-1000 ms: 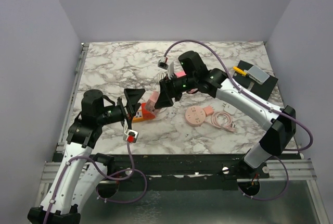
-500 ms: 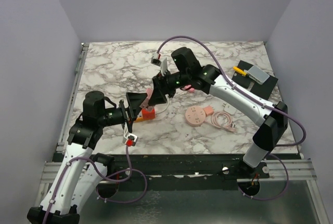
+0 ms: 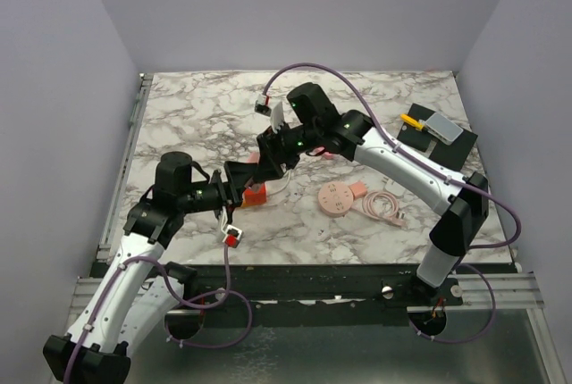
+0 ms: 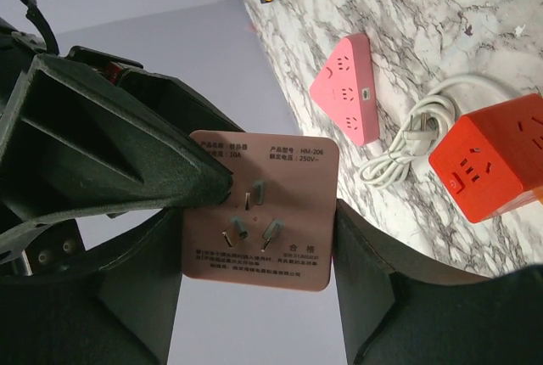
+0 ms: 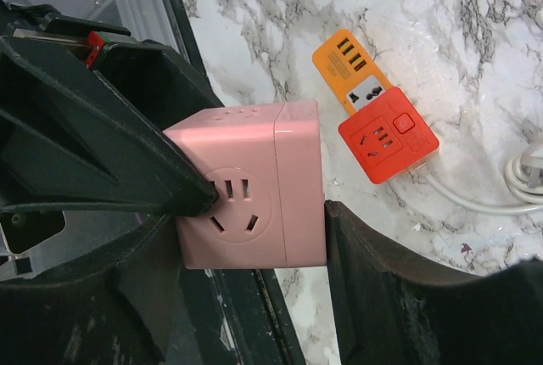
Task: Insert the plug
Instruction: Pick up the plug from the center of the board.
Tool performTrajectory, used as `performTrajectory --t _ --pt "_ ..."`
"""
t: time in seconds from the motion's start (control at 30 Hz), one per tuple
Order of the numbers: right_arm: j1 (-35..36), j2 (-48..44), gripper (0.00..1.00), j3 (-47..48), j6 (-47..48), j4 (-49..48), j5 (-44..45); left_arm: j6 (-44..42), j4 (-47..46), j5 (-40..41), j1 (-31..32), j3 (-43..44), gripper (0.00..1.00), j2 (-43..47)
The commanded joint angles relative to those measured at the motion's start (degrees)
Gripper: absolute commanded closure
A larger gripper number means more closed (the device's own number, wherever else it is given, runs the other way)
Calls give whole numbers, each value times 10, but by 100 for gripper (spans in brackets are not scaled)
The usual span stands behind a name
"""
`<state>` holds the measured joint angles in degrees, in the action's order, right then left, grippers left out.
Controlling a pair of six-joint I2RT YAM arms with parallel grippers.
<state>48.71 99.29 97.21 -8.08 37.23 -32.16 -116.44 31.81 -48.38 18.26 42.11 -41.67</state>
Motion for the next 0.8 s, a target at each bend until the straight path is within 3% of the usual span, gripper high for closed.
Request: performTrajectory --t 0.0,0.07,0.13,0.23,0.37,0.43,0.53,0.77 --pt "14 -2 50 12 9 11 -4 2 11 27 5 8 87 -7" --pt "14 -9 29 12 17 12 1 9 11 28 6 11 100 -9" --pt "14 -30 14 7 37 14 15 37 11 26 7 23 100 -15" --pt "11 -81 2 -12 83 5 35 128 11 23 8 63 100 -34" --pt "6 -144 0 -29 155 15 48 384 -8 15 9 144 100 -76" --pt "5 -168 0 -42 186 19 63 570 -58 23 8 158 100 -86" --pt "3 -213 0 -79 212 -7 72 759 -112 21 8 172 100 -88" --pt "2 -301 0 -154 228 -116 80 1036 -166 -75 9 222 100 -96"
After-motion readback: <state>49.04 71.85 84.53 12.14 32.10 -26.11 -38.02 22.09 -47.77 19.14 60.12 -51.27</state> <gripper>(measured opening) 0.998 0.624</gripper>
